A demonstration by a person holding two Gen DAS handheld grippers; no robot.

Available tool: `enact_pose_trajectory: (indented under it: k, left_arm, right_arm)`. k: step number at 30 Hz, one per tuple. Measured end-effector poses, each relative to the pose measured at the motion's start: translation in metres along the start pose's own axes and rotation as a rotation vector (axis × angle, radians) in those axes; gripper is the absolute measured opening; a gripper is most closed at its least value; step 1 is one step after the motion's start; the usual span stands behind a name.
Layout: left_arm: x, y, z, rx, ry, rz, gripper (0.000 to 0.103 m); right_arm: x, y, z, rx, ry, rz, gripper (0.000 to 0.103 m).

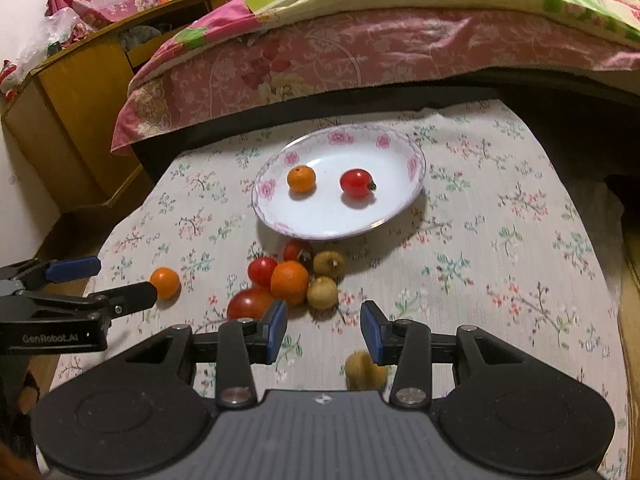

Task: Organize fruits
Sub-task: 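Lower the left gripper onto a second orange tangerine and close it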

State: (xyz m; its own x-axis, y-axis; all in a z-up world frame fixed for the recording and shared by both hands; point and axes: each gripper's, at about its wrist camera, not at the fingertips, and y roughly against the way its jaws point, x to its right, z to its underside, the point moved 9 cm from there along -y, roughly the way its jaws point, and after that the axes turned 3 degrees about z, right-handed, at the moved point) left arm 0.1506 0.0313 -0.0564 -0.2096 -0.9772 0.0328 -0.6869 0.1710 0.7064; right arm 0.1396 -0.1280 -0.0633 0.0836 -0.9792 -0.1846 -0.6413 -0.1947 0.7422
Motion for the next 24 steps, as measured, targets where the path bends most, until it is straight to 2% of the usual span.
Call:
enact_pose_trajectory:
  k: [9,14,17,19,24]
  left_arm:
    - [-0.011,-0.013,0.013,-0.019,-0.044,-0.041,0.101]
    - [-0.014,-0.026,0.013,-0.033,-0.048,-0.032,0.093]
    - [-0.014,-0.03,0.01,-0.03,-0.057,-0.045,0.092]
    - [-0.015,-0.036,0.009,-0.033,-0.061,-0.05,0.09]
    - [-0.018,-0.049,0.01,-0.056,-0.046,-0.046,0.07]
  right_arm:
    - [0.0,-0.006,0.01,-0.035,0.002,-0.004,0.043]
    - [0.0,-0.013,0.013,-0.059,0.001,-0.008,0.044]
    - [0.0,-0.017,0.015,-0.072,0.002,-0.009,0.044]
    - [0.001,-0.019,0.016,-0.079,-0.001,-0.008,0.044]
    - [0.002,-0.022,0.016,-0.084,-0.007,-0.012,0.045]
